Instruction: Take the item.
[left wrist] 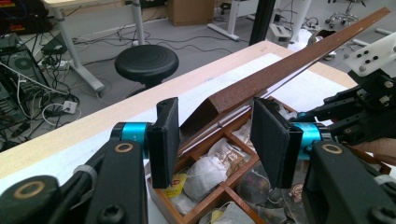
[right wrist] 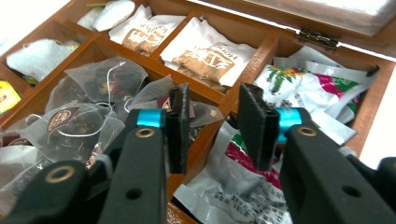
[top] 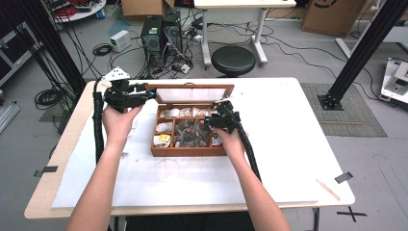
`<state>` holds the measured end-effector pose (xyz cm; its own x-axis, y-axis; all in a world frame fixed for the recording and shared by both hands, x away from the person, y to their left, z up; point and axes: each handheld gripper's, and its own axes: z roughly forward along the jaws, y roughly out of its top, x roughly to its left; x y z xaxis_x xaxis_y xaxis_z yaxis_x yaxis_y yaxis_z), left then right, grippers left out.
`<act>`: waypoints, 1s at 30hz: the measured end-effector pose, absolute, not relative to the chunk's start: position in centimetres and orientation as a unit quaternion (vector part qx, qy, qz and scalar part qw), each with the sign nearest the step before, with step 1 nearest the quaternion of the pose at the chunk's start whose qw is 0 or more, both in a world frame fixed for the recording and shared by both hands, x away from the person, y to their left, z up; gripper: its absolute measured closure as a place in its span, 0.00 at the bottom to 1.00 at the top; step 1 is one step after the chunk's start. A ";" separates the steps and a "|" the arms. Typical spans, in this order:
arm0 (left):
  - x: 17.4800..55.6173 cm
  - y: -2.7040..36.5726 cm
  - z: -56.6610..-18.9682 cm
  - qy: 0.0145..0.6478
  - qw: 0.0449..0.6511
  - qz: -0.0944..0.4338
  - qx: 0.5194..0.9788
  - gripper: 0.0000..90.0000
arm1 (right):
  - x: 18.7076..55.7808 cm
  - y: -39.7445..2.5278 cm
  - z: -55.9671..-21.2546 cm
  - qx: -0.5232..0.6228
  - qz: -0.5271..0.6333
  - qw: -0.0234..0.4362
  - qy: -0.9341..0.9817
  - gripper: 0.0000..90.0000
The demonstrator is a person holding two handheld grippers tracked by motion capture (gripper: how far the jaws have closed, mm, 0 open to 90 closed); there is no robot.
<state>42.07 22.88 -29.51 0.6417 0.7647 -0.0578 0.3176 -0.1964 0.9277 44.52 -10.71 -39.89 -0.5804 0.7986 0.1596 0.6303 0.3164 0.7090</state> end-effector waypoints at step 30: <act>42.0 22.8 -29.5 0.364 0.513 0.218 0.746 0.58 | 43.2 -10.6 -38.0 0.395 0.421 0.132 0.806 1.00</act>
